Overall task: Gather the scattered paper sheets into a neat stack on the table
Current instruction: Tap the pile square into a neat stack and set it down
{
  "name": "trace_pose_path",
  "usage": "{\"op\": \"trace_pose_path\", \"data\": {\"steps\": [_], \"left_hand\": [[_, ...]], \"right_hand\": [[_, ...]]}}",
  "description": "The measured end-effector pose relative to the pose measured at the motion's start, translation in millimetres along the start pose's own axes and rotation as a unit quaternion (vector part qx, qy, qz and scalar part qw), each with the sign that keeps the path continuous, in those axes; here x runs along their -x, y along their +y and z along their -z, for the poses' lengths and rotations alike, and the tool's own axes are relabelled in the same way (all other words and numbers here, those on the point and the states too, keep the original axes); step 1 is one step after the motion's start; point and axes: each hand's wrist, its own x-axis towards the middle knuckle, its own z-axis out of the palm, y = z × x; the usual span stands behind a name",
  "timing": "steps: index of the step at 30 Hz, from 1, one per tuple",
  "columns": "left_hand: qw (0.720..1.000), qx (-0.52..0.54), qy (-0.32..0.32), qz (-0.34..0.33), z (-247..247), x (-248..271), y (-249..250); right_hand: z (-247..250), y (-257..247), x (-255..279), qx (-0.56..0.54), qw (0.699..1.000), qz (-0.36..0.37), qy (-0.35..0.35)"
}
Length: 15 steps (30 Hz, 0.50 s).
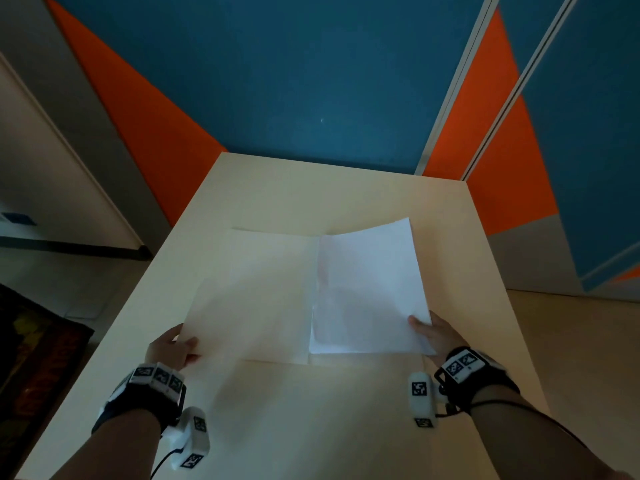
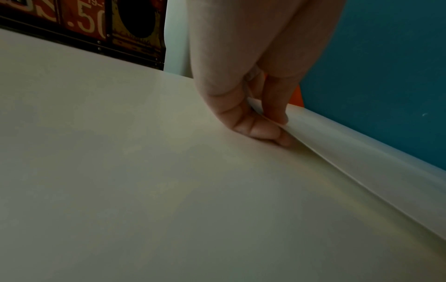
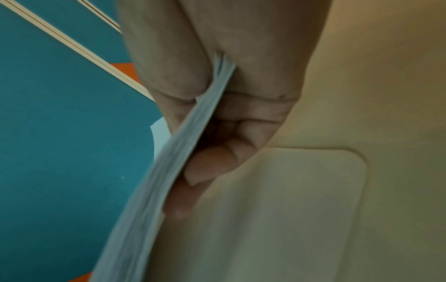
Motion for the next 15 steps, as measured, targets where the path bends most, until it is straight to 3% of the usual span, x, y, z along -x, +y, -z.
{"op": "trace_pose_path", "data": {"steps": [8, 15], "left_hand": [[1.000, 0.021, 0.009, 0.009, -4.7, 6.0, 4.6], [0.999, 0.029, 0.018, 0.007, -5.5, 13.3, 8.1]], "right_hand": [[15.8, 36.5, -30.4, 0.074, 0.997, -0.026, 0.011], [-4.0, 9.8, -16.6, 0.225, 0.971, -0.025, 0.073]]}}
